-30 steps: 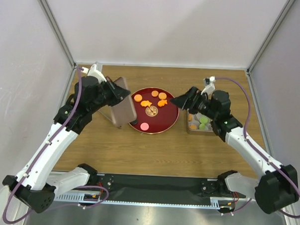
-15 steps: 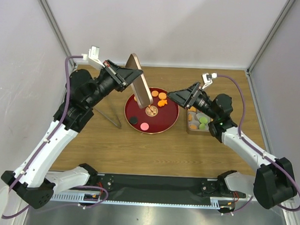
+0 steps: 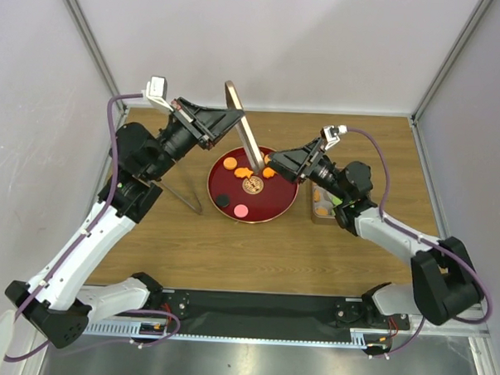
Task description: Pack the cookies
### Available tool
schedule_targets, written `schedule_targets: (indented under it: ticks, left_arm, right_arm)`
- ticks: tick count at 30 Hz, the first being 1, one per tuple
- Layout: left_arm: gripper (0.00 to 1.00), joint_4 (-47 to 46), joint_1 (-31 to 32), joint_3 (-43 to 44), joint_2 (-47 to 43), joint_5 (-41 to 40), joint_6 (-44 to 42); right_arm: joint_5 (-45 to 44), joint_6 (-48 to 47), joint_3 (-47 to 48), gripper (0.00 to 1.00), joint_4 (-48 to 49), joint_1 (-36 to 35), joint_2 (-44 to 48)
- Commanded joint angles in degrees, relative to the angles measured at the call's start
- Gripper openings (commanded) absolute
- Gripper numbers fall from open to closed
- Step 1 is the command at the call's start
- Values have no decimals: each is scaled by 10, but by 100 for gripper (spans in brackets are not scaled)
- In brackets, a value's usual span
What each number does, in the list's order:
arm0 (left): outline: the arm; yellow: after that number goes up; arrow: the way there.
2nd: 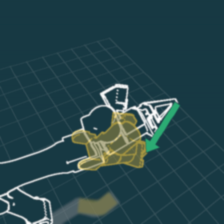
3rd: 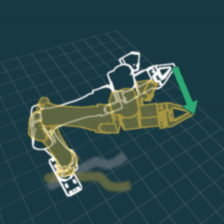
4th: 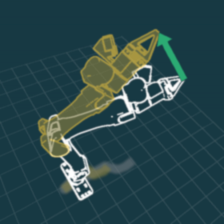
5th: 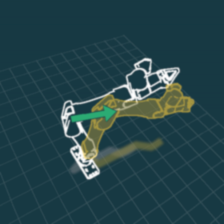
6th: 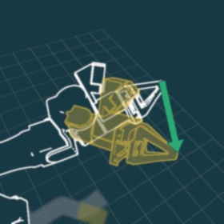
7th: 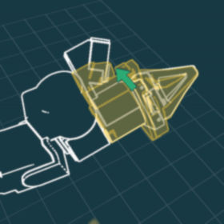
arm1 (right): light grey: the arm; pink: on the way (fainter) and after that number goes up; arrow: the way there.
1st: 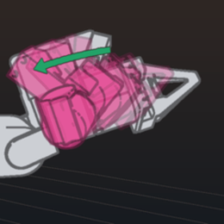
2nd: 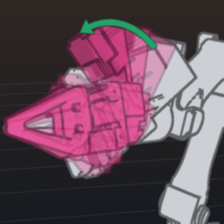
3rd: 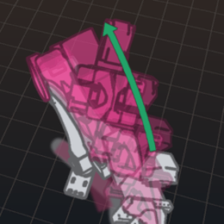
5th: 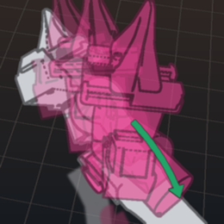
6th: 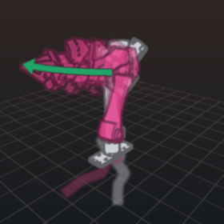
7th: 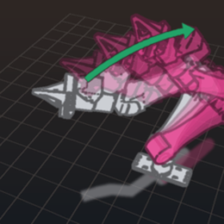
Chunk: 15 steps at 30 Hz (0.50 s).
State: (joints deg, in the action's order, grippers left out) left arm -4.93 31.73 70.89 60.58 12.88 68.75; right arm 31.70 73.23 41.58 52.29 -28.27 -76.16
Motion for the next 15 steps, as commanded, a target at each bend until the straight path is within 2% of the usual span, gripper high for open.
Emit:
schedule_targets:
  ticks: [1, 6, 7, 11, 15]
  left_arm:
    - [0, -91, 6, 8, -17, 21, 32]
    - [0, -118, 7, 18, -11, 28, 51]
    - [0, -129, 8, 17, -10, 28, 54]
    - [0, -171, 11, 14, -6, 25, 67]
    - [0, -177, 11, 27, 3, 30, 67]
  right_arm:
    - [-18, 94, 23, 99, 113, 1, -29]
    - [-44, 174, 40, 100, 190, -3, -77]
    - [-52, 193, 46, 100, 232, -8, -88]
    - [-99, 326, 67, 100, 332, -27, -164]
    - [-106, 351, 92, 100, 346, -50, -188]
